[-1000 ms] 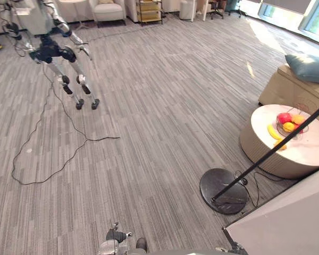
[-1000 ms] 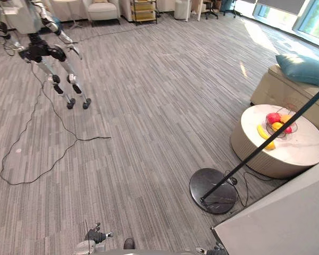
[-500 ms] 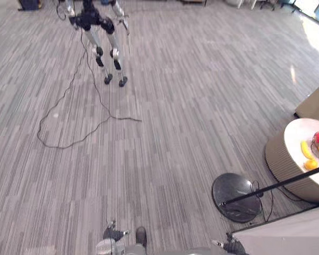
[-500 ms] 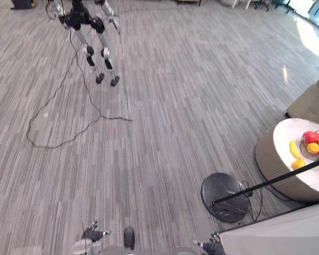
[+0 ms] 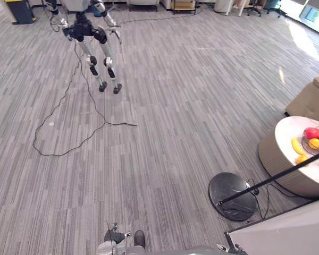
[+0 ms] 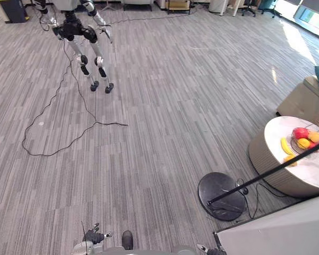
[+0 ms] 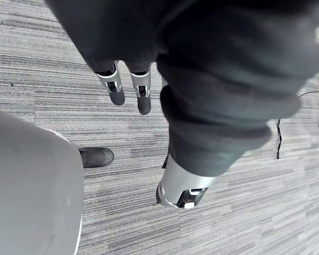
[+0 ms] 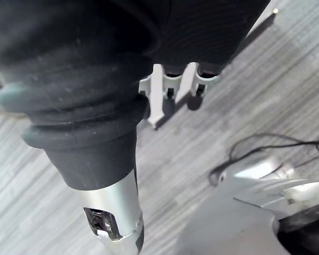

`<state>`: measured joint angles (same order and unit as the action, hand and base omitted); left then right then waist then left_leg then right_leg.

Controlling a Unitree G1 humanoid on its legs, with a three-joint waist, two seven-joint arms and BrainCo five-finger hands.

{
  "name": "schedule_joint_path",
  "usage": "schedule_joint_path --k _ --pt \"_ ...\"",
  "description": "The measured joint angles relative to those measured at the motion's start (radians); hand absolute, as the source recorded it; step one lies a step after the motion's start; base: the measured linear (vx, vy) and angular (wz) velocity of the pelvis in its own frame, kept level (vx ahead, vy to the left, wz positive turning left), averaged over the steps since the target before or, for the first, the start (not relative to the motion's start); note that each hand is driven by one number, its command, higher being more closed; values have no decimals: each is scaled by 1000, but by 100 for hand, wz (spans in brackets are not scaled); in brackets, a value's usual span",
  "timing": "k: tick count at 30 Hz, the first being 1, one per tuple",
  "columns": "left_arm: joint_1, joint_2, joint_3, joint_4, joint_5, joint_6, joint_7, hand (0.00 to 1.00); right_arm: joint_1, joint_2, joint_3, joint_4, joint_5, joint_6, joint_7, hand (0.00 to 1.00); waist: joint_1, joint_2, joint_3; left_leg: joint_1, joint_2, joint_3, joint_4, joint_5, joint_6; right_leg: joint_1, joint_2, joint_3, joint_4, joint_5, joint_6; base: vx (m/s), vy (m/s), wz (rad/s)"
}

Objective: Organize washtable

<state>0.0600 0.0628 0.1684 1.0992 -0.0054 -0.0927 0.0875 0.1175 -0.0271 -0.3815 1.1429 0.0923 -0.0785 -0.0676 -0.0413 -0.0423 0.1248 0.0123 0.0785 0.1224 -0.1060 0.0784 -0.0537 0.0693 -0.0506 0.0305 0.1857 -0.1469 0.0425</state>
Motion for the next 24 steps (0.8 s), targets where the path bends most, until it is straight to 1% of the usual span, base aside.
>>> schedule_joint_path --k 2,3,4,5,8,11,13,15,17,19,23,24 --pt "0 -1 0 0 0 0 -1 0 0 1 -2 0 0 1 6 0 1 1 2 -1 4 13 0 3 -5 3 0 -1 -22 -2 2 -116 -53 -23" --pt "-1 0 1 -1 0 0 -1 0 -1 2 -2 0 0 1 7 0 0 -6 2 2 3 18 0 9 -13 7 -4 -4 -47 -13 16 -123 -60 -10" --pt "-2 -1 0 -1 0 0 -1 0 1 2 -5 -3 5 1 8 0 -3 -2 5 -1 3 22 0 12 -17 -2 0 -10 -52 -18 24 -127 -52 -3" --pt "-2 -1 0 -1 0 0 -1 0 2 3 -4 -3 7 1 8 0 -3 -4 7 -1 3 22 0 13 -18 -1 0 -16 -52 -20 28 -98 -25 14" --pt "-1 -1 -2 -3 7 -1 -1 0 15 3 -3 -1 6 10 7 0 0 -7 8 0 2 27 0 14 -18 14 -5 -28 -58 -30 44 -10 -3 19" --pt "-1 -1 -12 -8 19 -3 -2 0 15 4 -1 0 -7 11 7 0 3 -6 5 3 -9 47 0 14 -17 18 -17 -9 -74 -24 57 48 39 -10" --pt "-2 -1 -14 -7 21 -2 -2 0 15 3 1 0 -11 11 7 0 3 -6 3 8 -22 64 0 22 -7 19 -24 3 -81 -22 66 89 59 -24" --pt "-2 5 -14 -7 24 -2 -3 0 12 10 3 5 -14 11 7 0 1 -17 7 22 -38 74 0 20 -3 34 -48 10 -86 -22 75 142 85 -9" --pt "-3 11 -22 -7 25 -3 -5 0 6 10 6 17 -16 11 7 0 2 -26 8 32 -57 75 0 14 6 52 -65 9 -84 -20 73 145 79 6" --pt "-3 13 -22 -7 25 -3 -13 0 -3 10 7 20 -18 11 8 0 3 -29 8 39 -64 75 0 4 6 58 -72 8 -83 -10 84 115 51 5" --pt "-3 14 -22 -6 25 -2 -19 0 -3 9 8 20 -24 10 7 0 3 -29 9 55 -55 75 0 -11 -4 65 -57 7 -72 15 69 42 5 -5" --pt "-3 13 -23 -4 26 -2 -19 0 -3 9 10 20 -24 10 8 0 2 -27 9 63 -42 75 0 -24 -9 65 -48 7 -63 19 63 -7 -40 -12"
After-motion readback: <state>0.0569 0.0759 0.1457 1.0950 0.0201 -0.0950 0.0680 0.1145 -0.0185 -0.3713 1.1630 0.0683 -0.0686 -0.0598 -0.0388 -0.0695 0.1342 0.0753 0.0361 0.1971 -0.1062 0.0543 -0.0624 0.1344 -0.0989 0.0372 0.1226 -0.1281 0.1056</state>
